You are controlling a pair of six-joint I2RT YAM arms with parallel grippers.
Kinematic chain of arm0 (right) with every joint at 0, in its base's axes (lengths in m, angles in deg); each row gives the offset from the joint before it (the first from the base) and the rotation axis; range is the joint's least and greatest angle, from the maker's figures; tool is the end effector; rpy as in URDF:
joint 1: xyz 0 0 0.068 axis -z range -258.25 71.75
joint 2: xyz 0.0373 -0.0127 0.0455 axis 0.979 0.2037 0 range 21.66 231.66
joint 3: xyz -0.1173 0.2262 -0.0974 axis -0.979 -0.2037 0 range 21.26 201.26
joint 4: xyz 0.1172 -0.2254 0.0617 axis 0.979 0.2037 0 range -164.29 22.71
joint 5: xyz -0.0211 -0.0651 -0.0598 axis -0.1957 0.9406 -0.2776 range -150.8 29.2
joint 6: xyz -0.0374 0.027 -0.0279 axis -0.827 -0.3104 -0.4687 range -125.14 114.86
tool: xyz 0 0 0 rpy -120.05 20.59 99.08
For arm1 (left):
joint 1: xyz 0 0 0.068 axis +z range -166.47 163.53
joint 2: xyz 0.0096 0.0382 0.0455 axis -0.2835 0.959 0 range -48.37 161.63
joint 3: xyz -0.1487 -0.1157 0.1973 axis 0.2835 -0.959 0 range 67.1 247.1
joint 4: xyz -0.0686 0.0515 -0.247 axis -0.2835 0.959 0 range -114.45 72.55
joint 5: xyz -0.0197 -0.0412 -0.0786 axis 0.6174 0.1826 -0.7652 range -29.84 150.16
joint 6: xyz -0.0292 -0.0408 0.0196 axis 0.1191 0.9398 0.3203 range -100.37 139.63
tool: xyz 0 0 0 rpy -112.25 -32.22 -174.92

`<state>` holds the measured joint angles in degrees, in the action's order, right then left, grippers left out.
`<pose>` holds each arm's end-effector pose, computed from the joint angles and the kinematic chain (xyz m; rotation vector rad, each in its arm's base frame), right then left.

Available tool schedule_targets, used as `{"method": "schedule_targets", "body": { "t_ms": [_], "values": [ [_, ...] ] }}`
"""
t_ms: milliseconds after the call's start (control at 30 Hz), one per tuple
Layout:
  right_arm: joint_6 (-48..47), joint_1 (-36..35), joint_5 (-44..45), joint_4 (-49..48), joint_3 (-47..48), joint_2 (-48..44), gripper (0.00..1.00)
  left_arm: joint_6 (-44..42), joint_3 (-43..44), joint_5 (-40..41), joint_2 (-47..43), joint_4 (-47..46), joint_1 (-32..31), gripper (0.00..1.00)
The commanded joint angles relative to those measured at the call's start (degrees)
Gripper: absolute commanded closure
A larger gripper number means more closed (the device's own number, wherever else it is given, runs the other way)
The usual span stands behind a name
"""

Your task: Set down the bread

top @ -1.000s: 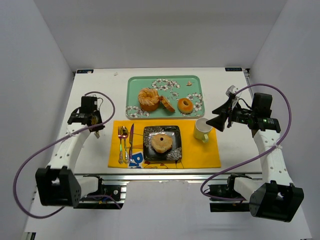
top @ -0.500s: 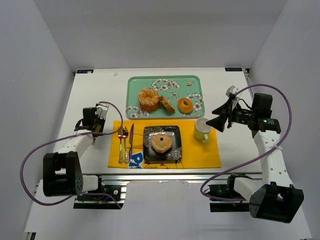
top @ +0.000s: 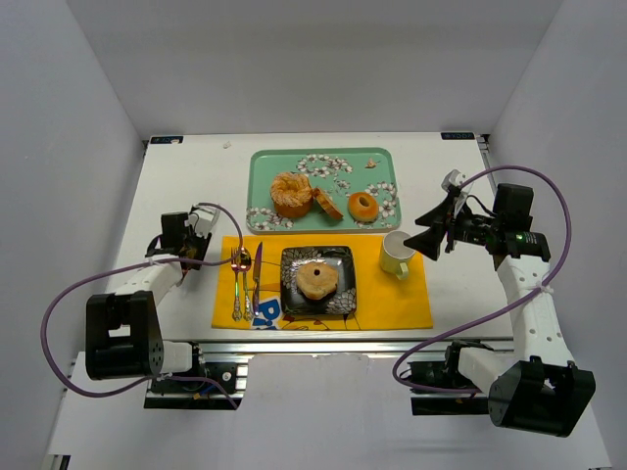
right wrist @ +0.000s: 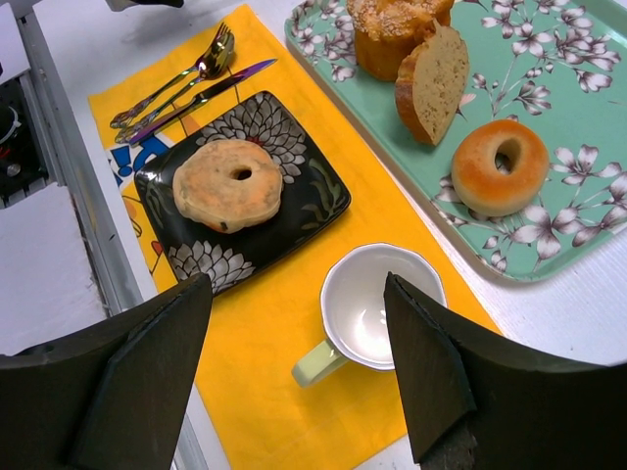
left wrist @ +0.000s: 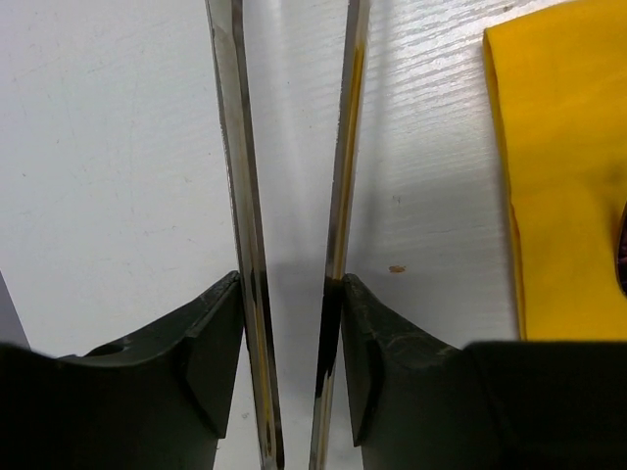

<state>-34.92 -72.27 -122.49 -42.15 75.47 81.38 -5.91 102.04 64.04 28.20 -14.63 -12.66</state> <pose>0.2107 0.0095 0.3222 -0.9188 1.7091 0.7774 0.2492 0.0190 0.1667 0.4404 2.4515 0.3021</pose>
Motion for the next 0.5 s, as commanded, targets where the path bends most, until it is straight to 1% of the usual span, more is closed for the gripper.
{"method": "schedule_targets", "body": {
  "t_ms": [0, 67, 133, 300, 467],
  "values": [
    [-1.33, -0.18, -1.06, 1.34, 1.68, -1.01, 0.24, 0.23, -0.31, -0.28, -1.43, -1.39, 0.58, 0.48],
    [-1.77, -0.18, -0.98, 2.04, 1.77, -1.10, 0.24, 1.01, 0.04, 0.78, -2.22, -1.48, 0.93, 0.43],
    [-2.21, -0.18, -1.15, 2.66, 1.86, -1.19, 0.23, 1.46, 0.48, 0.87, -3.54, -1.48, 1.46, 0.33],
    [-2.92, -0.18, -0.97, 3.37, 2.21, -1.36, 0.23, 2.69, 1.54, 0.08, -5.03, -0.07, 1.72, 0.18],
    [-3.09, -0.26, -1.06, 3.46, 2.30, -1.72, 0.23, 3.91, 0.13, 0.51, -6.79, 1.07, 2.16, 0.15]
  ]
}}
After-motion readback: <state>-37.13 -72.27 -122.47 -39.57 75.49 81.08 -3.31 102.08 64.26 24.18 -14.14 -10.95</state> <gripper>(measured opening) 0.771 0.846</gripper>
